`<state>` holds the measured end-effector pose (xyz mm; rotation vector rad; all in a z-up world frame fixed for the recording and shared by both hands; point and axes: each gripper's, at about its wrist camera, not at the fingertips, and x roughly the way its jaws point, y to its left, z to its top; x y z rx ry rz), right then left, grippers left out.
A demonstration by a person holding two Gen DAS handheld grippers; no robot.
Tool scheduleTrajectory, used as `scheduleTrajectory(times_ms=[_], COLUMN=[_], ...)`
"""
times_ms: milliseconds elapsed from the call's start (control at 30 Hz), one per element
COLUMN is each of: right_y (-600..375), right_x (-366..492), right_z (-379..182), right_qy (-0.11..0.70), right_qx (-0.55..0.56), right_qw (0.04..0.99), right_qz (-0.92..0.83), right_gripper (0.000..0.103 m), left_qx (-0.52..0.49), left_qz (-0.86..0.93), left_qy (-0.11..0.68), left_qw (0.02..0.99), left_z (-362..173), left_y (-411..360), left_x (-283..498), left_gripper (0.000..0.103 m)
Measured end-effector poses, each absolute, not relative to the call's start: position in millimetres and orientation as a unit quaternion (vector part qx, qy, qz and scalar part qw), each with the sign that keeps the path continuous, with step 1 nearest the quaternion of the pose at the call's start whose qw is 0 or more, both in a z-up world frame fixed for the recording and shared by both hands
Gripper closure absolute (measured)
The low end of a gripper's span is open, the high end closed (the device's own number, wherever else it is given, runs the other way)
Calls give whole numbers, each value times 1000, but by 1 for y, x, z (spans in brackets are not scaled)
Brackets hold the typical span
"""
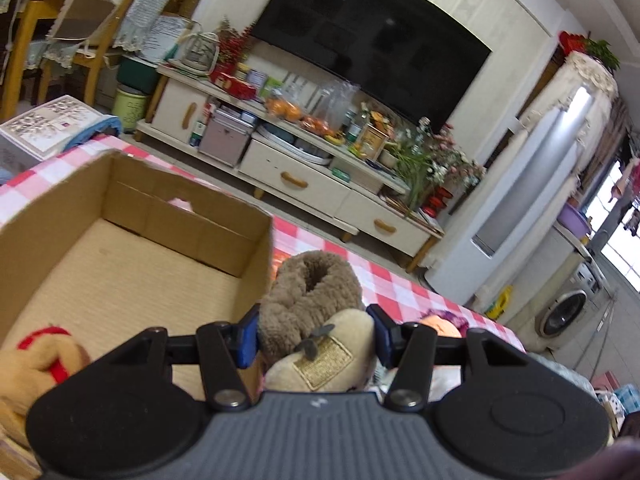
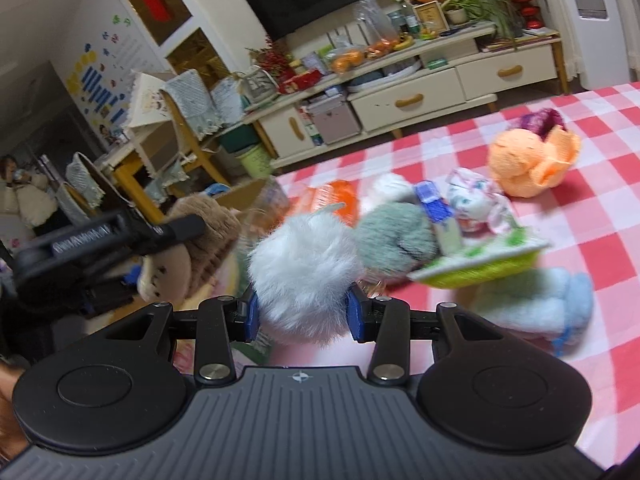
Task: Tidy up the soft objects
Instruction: 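Carry both toys into the cardboard box and open both tools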
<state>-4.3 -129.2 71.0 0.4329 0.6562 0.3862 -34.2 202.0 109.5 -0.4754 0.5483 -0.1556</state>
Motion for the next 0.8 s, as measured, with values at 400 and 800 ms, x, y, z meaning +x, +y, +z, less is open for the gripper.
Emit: scheduleTrajectory(times_ms=[400, 800], right_y=[-80, -41], right_x=[18, 36], right_z=[90, 66], right_qy=[298, 333], right_qx=[217, 152], right_qw=[886, 879], right_qz=[280, 304], right_gripper=[50, 29], left_qx=[-260, -279], left_qz=[-6, 68], left_qy=[256, 281], left_qw=[931, 916], left_z=[107, 94], left_y=[243, 280], left_x=[-34, -24], left_gripper=[49, 43])
